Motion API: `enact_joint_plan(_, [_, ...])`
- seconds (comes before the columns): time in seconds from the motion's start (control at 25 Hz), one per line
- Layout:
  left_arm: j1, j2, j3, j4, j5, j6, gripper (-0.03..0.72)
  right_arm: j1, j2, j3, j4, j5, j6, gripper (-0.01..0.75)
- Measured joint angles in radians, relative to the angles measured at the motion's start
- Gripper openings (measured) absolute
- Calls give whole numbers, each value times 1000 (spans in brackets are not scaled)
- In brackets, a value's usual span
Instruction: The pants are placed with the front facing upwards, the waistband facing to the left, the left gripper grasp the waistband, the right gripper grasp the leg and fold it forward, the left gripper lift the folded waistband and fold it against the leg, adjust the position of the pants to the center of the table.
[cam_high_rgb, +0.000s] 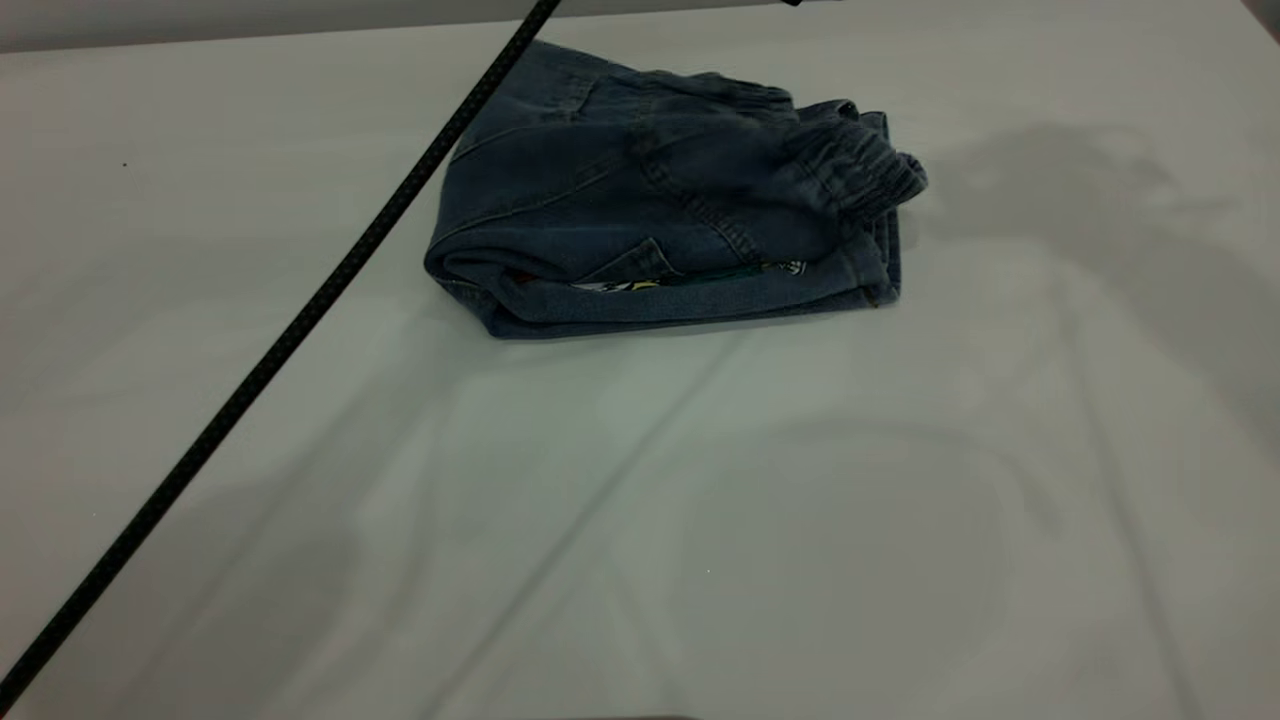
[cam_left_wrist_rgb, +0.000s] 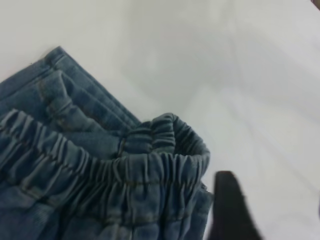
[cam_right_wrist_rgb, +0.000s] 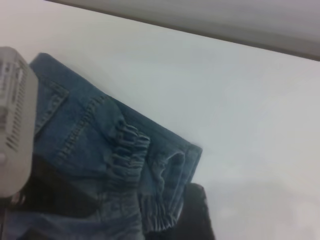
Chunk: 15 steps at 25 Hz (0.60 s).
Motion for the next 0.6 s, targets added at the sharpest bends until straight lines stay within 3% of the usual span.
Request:
enact_joint_plan(0.12, [2, -12, 0, 24, 22, -10, 491, 0, -6, 0, 0, 36, 0, 496])
enact_joint_plan(0.2, [9, -30, 0, 97, 54, -22, 517, 0, -6, 0, 0, 59, 0, 496])
enact_joint_plan(0.4, [16, -49, 0, 423, 92, -234, 525, 0, -8, 0, 2, 83, 0, 496])
enact_joint_plan(0.6, [15, -8, 0, 627, 83, -453, 525, 0, -8, 0, 13, 92, 0, 496])
